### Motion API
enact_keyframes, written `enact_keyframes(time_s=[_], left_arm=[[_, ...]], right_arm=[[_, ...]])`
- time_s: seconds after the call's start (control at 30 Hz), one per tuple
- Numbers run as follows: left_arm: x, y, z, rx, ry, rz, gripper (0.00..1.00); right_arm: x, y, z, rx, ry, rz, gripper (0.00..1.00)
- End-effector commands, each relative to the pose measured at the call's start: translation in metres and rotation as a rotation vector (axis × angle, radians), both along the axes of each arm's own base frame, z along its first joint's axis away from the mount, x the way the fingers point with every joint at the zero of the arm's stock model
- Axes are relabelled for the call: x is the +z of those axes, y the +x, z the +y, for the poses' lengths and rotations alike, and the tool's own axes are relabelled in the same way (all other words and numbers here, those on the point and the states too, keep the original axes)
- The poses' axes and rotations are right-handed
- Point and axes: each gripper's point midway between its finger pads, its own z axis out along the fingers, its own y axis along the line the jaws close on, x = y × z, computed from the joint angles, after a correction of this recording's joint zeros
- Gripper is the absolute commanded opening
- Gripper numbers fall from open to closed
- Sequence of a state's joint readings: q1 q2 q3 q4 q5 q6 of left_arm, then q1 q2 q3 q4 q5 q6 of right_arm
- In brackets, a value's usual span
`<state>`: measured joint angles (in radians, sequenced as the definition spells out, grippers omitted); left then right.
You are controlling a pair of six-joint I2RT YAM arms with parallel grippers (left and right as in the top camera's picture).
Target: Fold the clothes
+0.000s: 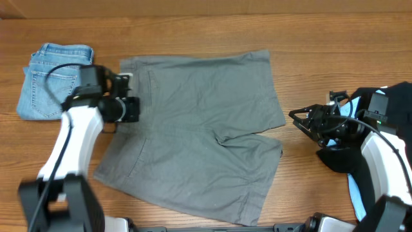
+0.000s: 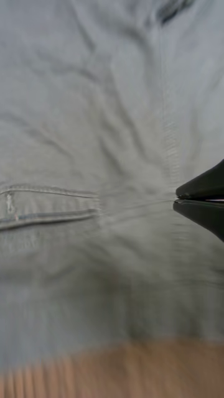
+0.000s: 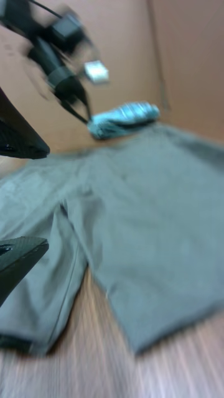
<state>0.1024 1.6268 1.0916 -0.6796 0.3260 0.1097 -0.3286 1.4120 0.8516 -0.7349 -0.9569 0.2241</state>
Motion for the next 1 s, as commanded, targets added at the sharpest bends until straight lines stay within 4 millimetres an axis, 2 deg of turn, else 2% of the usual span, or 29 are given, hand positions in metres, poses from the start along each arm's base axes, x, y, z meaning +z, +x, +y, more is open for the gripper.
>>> enact_keyframes(time_s=[0.0,0.13,0.23,0.33,0.4,0.5,0.6,0.7,0.77,0.87,0.97], left_arm=[[-0.046,0.007,-0.007,-0.087,0.039,0.048,0.04],[-0.082,0.021,-0.002,-0.078,0.061,0.059,0.04],[-0.103,0.030,0.011,-0.036,0.117,0.061,0.04],[-0.119,0.038,0.035,0.073,0.220,0.069,0.04],[-0.128,0.040,0.058,0.188,0.284,0.082,0.04],[-0.136,0.035,0.090,0.368,0.310,0.113,0.04],[-0.136,0.028,0.111,0.512,0.272,0.142,0.04],[-0.136,0.024,0.116,0.555,0.237,0.163,0.04],[-0.133,0.027,0.109,0.514,0.202,0.164,0.04],[-0.117,0.036,0.088,0.429,0.110,0.147,0.05],[-0.081,0.045,0.075,0.400,0.033,0.103,0.13]], right_arm=[[0.043,-0.004,0.025,0.138,0.028,-0.209,0.43],[0.054,-0.014,0.051,0.262,-0.013,-0.311,0.44],[0.048,-0.019,0.070,0.328,-0.057,-0.309,0.45],[0.040,-0.026,0.089,0.394,-0.104,-0.297,0.46],[0.033,-0.030,0.099,0.431,-0.145,-0.290,0.46],[0.022,-0.034,0.107,0.451,-0.215,-0.260,0.46],[0.009,-0.032,0.105,0.409,-0.301,-0.195,0.50],[-0.005,-0.021,0.095,0.297,-0.378,-0.108,0.50],[-0.009,-0.016,0.095,0.268,-0.380,-0.088,0.50],[-0.024,-0.006,0.097,0.246,-0.364,-0.041,0.44],[-0.047,-0.003,0.105,0.273,-0.340,0.018,0.41]])
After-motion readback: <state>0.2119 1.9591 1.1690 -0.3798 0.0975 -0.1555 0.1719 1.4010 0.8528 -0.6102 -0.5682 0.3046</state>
